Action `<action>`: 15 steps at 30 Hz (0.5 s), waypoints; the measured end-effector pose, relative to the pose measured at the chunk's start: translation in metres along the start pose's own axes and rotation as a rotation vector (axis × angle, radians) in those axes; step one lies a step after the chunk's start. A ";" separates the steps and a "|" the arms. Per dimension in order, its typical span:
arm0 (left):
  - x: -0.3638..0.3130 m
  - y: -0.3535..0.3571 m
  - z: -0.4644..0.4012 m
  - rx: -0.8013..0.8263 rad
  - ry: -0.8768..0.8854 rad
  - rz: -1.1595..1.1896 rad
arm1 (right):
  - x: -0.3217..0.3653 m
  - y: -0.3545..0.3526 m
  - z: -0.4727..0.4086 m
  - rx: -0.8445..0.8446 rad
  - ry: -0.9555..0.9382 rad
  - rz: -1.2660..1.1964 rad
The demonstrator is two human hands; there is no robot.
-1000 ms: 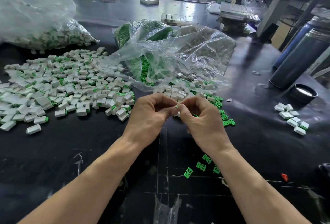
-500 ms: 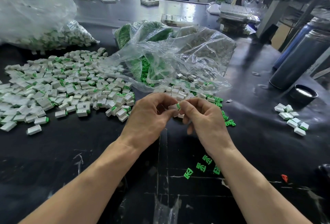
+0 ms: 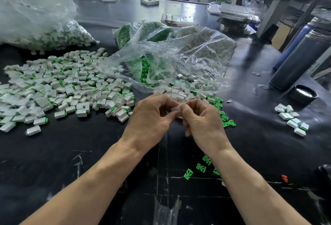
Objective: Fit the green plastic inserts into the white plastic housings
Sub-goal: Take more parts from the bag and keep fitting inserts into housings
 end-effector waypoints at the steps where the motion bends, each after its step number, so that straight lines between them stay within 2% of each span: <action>1: 0.000 0.000 0.000 0.002 0.001 -0.019 | -0.001 0.000 0.000 0.002 0.008 -0.001; 10: -0.006 0.000 0.004 0.039 0.040 -0.216 | -0.004 0.000 0.001 0.026 0.051 -0.019; 15: -0.003 0.000 0.004 0.058 0.022 -0.257 | -0.002 0.000 0.003 0.039 0.057 0.060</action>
Point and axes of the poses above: each hand's wrist, its own z-axis away from the middle knuckle, its own y-axis out of the palm, x = y × z, the point moved 7 cm from there along -z, towards the middle knuckle, and after that the axes turned 6 degrees about z, right-handed, at the moved point
